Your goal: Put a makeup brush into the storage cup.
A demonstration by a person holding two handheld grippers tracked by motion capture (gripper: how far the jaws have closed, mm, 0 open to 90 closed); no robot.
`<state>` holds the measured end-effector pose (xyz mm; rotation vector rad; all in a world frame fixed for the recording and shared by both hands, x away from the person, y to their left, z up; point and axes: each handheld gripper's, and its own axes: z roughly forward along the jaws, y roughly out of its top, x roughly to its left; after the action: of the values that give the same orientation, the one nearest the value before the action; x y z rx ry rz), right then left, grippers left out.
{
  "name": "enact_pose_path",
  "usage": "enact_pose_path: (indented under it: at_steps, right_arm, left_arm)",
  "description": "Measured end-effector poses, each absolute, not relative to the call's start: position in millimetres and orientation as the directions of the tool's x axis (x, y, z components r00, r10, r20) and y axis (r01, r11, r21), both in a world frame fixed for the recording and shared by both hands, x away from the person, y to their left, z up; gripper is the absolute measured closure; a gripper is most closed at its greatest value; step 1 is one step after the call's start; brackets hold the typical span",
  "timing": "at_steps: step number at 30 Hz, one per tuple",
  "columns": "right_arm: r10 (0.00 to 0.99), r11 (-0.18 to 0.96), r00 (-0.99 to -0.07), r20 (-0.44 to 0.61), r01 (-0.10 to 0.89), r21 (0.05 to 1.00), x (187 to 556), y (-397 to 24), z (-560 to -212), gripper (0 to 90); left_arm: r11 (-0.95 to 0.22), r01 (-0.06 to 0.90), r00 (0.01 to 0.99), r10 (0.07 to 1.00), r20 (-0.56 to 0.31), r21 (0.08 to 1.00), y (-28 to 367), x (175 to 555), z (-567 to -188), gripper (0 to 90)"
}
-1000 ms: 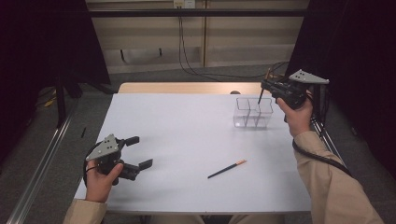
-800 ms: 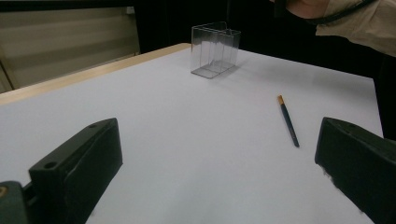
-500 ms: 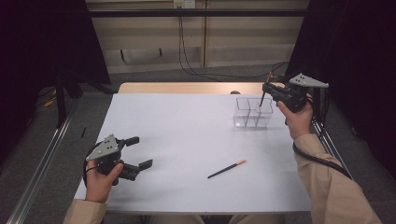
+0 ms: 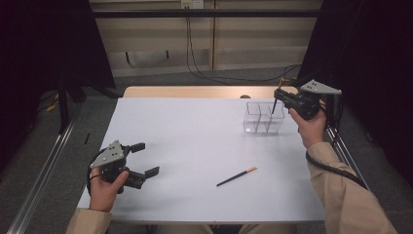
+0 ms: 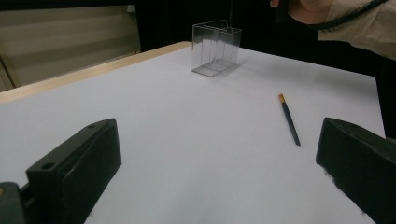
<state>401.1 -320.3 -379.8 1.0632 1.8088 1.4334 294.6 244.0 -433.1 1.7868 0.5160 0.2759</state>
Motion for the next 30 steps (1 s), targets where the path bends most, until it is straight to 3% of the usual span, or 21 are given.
enact_pose_path:
  at_steps: [30]
  right_arm:
    - [0.872, 0.096, -0.487, 0.042, 0.254, 0.962, 400.0, -324.2, -393.9, 83.2]
  left_arm:
    - [-0.203, 0.202, 0.872, 0.482, -0.082, 0.958, 242.9, 294.1, -433.0, 0.0]
